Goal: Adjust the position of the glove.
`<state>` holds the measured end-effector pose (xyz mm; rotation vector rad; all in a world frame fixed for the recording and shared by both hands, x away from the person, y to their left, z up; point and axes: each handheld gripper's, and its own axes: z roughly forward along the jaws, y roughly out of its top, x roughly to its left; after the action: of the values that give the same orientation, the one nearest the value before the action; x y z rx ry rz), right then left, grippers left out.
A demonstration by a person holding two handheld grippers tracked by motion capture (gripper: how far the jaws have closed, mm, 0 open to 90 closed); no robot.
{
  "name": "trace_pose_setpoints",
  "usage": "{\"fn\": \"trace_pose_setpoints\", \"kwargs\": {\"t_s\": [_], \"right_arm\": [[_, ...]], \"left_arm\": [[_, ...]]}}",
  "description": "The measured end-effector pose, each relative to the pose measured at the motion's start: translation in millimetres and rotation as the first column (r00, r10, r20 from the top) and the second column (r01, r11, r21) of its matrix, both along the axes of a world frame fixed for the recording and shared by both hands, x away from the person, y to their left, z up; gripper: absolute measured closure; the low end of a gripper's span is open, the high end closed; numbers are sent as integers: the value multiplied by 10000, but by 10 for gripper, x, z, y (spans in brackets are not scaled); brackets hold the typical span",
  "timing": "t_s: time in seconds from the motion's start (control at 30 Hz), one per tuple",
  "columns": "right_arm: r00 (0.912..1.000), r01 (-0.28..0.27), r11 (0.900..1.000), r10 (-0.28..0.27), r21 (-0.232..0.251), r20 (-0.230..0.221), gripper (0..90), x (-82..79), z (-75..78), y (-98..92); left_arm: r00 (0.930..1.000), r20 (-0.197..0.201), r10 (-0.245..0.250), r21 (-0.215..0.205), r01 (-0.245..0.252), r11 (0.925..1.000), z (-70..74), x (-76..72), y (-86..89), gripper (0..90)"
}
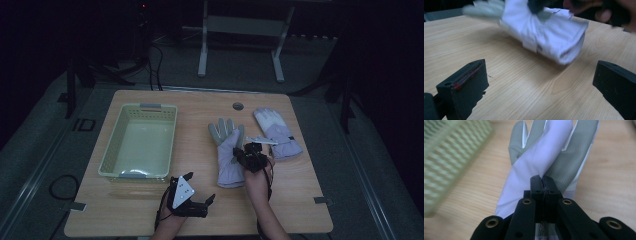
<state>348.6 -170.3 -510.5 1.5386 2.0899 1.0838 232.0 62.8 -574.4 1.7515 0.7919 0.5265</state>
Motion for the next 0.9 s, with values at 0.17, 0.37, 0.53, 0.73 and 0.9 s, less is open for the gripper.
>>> {"fn": "trace_pose_setpoints", "kwargs": {"t_s": [0.17, 0.37, 0.53, 0.73, 0.9], "right_arm": [[9982, 255, 9991, -273, -334, -543, 855, 90, -294, 11], [9980, 341, 9987, -362, -391, -527, 758, 86, -351, 11], [9990, 222, 9992, -235, -332, -380, 615, 61, -290, 5], [9995, -259, 9989, 251, -383, -207, 538, 28, -142, -85], [9976, -681, 9961, 673, -564, -155, 478, 67, -33, -179]], "left_arm": [[10000, -4, -17, 6, 17, 10000, 0, -1, -1, 0], [10000, -52, -27, -52, 27, 10000, 0, 3, 1, 0], [10000, -37, -56, -17, 56, 10000, 0, 1, 0, 0], [10000, -41, -60, -19, 60, 10000, 0, 2, 0, 0], [10000, -66, -63, -60, 63, 10000, -1, 5, 2, 0]]}}
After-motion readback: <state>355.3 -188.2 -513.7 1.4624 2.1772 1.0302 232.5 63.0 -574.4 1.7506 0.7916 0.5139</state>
